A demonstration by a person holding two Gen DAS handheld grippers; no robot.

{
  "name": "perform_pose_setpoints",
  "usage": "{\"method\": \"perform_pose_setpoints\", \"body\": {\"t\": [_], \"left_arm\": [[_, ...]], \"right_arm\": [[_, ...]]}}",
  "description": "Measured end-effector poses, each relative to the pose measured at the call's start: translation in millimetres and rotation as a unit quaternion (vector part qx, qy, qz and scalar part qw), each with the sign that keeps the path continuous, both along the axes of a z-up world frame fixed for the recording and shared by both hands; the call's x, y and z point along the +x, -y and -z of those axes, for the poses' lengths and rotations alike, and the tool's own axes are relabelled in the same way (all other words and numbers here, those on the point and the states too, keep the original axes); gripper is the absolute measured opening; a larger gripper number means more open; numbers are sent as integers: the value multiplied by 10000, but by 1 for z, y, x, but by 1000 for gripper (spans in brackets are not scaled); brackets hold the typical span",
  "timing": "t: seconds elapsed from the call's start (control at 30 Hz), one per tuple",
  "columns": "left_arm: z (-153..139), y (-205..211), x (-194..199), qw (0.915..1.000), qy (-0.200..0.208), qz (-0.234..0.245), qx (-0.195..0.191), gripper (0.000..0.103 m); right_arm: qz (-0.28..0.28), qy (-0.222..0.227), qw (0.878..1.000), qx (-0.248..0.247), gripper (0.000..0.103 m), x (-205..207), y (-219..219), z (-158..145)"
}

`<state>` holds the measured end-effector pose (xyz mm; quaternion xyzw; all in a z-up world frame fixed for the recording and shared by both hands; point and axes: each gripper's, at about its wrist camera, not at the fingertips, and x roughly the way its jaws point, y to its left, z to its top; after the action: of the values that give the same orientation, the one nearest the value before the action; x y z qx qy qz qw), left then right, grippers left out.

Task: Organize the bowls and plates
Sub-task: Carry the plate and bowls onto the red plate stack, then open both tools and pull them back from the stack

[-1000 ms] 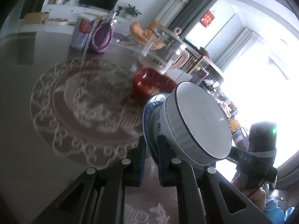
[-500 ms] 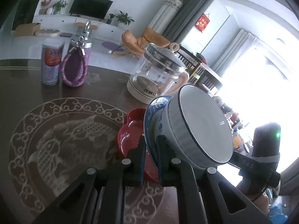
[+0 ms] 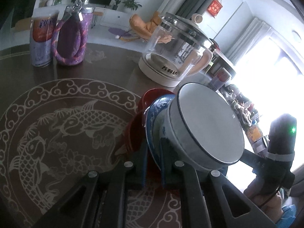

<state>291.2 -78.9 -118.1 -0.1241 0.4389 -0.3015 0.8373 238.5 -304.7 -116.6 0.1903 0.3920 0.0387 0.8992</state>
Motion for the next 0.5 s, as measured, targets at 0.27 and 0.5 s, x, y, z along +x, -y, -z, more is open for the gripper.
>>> {"method": "perform_pose_setpoints", "body": {"t": [0.27, 0.5], "left_arm": [[-19, -22, -8, 9987, 224, -399, 237, 11], [-15, -38, -56, 9973, 256, -296, 619, 13]], "right_arm": [[295, 319, 9983, -392, 57, -17, 9, -23], [493, 505, 9952, -674, 66, -70, 4, -36]]}}
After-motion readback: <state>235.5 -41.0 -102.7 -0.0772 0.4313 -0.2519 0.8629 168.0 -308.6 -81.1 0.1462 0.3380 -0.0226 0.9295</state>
